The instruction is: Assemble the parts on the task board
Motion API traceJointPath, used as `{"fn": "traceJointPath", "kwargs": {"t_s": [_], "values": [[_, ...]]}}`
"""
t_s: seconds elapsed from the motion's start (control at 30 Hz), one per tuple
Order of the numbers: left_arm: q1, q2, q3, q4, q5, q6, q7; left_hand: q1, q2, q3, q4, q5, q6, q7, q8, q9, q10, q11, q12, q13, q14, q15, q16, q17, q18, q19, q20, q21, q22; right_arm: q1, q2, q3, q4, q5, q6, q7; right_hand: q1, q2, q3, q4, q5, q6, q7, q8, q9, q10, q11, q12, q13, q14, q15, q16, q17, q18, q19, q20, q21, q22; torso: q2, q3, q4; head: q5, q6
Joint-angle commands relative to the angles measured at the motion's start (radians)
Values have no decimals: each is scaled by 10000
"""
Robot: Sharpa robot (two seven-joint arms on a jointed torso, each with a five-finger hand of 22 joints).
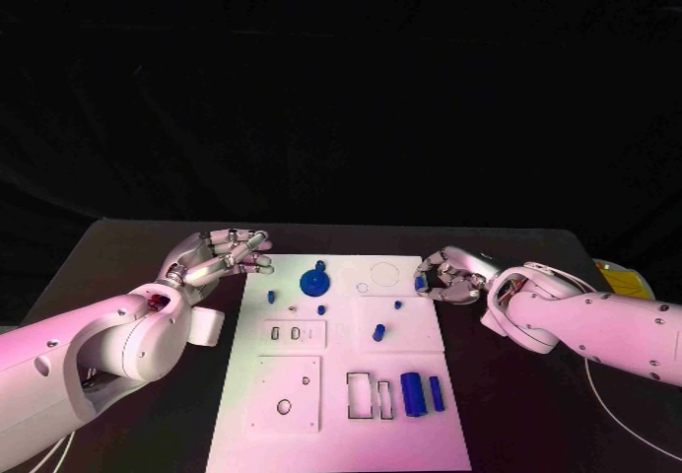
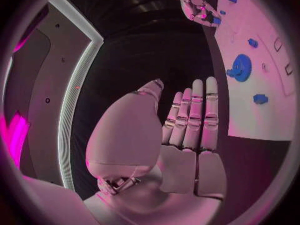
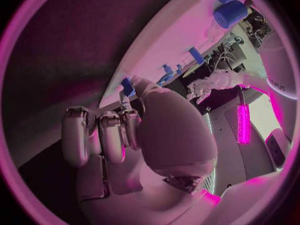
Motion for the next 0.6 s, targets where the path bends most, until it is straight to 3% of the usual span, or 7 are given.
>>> {"fn": "traceJointPath", "kwargs": {"t_s": [0.03,0.23,0.3,0.4,0.6], "values": [[2,10,5,17,15,209,35,30,-3,66,-2,-53,63,168,22,17,53,-2,52,12,-79,0,53,16,194,-70,-32,36,16,-13,13,-2,-9,-127,-112,-40,-57,199,114,36,-58,181,-42,70,20,235,-70,91,1579,993,-62,29,2398,-117,128,-18,68,1193,3,0,5,-6,-14],[2,5,5,14,15,223,21,30,-3,66,-2,-53,63,168,22,17,53,-2,52,12,-79,0,53,16,194,-70,-32,36,16,-14,22,-1,-17,42,-351,78,-77,506,384,16,-82,804,-304,395,155,358,-286,229,1696,1007,-241,43,2459,-141,198,-159,152,1299,-2,4,2,-2,-28],[2,4,5,12,15,226,17,30,-3,66,-2,-53,63,168,22,17,53,-2,52,12,-79,0,53,16,194,-70,-32,36,16,-14,23,-1,-22,78,-433,97,-44,650,559,-43,-455,925,-402,521,220,381,-380,245,1713,1010,-333,47,2476,-146,212,-250,165,1324,-2,4,2,-2,-28],[2,0,5,10,15,229,12,30,-3,66,-2,-53,63,168,22,17,53,-2,52,12,-79,0,53,16,194,-70,-32,36,16,-14,22,-1,-31,112,-595,115,6,781,730,-122,-540,1075,-497,672,298,410,-458,273,1740,1015,-400,51,2497,-155,235,-310,191,1359,-5,1,0,-11,-37],[2,-10,4,12,15,236,2,30,-3,66,-2,-53,63,168,22,17,53,-2,52,12,-79,0,53,16,194,-70,-32,36,16,-14,14,0,27,161,-852,126,19,818,828,-194,-545,1138,-555,773,358,437,-511,300,1767,1023,-447,60,2535,-167,264,-356,227,1403,2,0,-2,-13,-52]]}}
